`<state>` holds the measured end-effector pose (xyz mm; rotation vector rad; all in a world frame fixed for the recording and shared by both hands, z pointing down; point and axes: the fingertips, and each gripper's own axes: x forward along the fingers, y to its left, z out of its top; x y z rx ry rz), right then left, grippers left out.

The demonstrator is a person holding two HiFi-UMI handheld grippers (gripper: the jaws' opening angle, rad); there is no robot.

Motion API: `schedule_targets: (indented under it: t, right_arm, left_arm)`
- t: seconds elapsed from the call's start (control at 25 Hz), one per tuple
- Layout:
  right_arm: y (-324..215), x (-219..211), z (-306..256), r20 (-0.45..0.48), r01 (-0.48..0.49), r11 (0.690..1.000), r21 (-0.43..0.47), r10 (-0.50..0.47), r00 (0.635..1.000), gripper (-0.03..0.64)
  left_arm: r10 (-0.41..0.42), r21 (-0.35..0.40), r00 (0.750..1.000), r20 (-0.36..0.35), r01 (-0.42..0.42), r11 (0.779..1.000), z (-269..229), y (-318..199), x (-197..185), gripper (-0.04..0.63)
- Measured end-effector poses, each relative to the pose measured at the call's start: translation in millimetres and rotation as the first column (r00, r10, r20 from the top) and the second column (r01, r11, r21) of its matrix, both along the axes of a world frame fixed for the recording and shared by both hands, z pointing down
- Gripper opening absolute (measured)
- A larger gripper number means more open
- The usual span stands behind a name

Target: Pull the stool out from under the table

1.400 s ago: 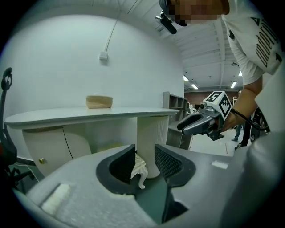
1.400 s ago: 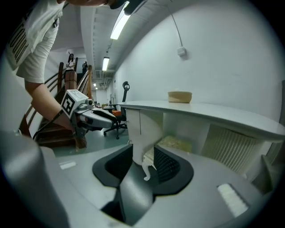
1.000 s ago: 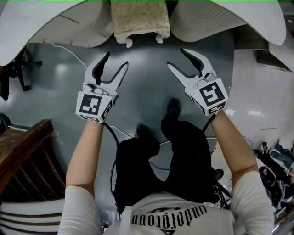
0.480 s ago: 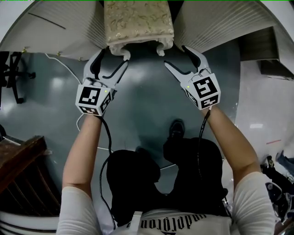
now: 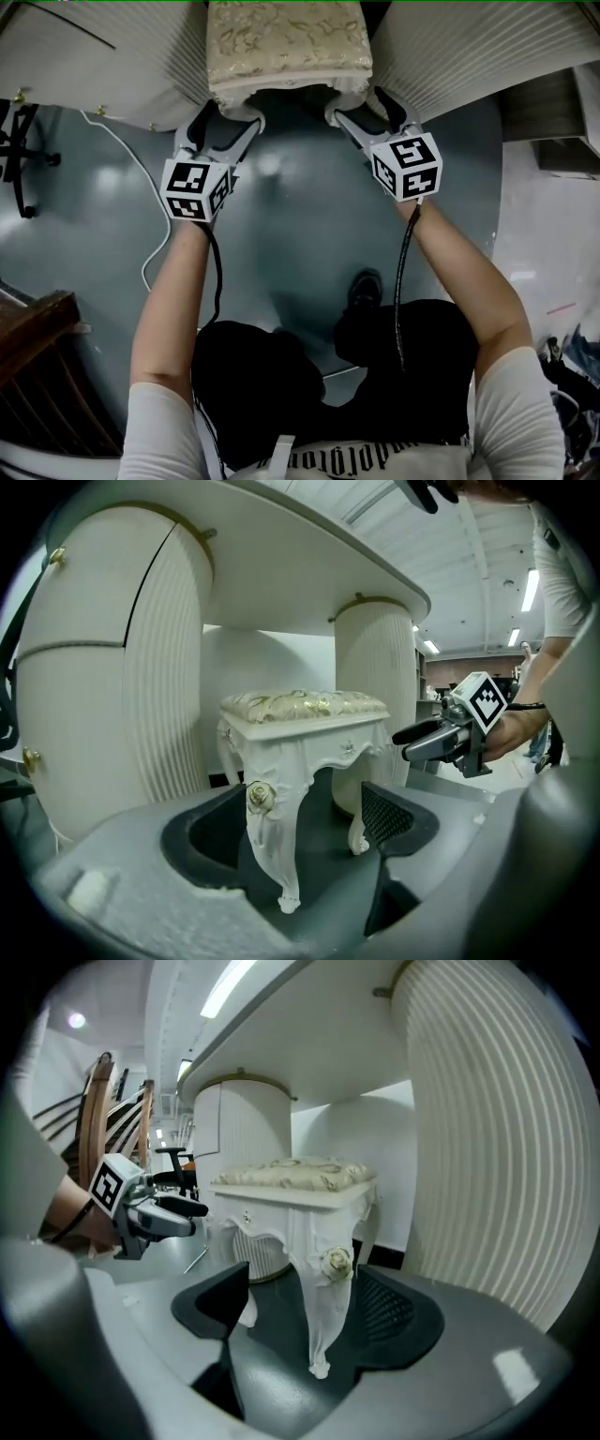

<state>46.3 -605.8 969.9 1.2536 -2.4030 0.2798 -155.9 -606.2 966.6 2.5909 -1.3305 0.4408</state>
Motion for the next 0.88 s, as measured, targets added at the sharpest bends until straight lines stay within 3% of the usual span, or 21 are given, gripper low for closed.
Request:
schedule_targets:
  t: [0.28,0.56,0.8,0.88]
  right_arm:
    - [-23.2,13.4,21.5,0.011,-0.070,0.997,-0.027,0.070,0.997,0.342]
    - [-37.3,12.9,29.0,-0.008,-0.071,0.997,-0.009,0.071,0.997,0.301]
    - [-42.5,-1.0,34.3,-0.011,-0.055,0.998,-0.015,0.055,0.998,0.261]
    - [-44.4,0.1,34.7,-0.019,-0.060,0.998,-0.009,0.060,0.998,0.250]
  left_arm:
    - [-0.070,-0.028,0.997,-0.013,0.070,0.997,30.3,-24.4,-2.8,0.399]
    - [-0.071,-0.030,0.997,-0.007,0.071,0.997,36.1,-44.3,5.9,0.394]
    - [-0.097,-0.038,0.995,0.015,0.098,0.994,45.4,-46.5,-2.6,0.340]
    - [-0.115,-0.036,0.993,0.015,0.115,0.993,46.3,-49.2,-5.9,0.267]
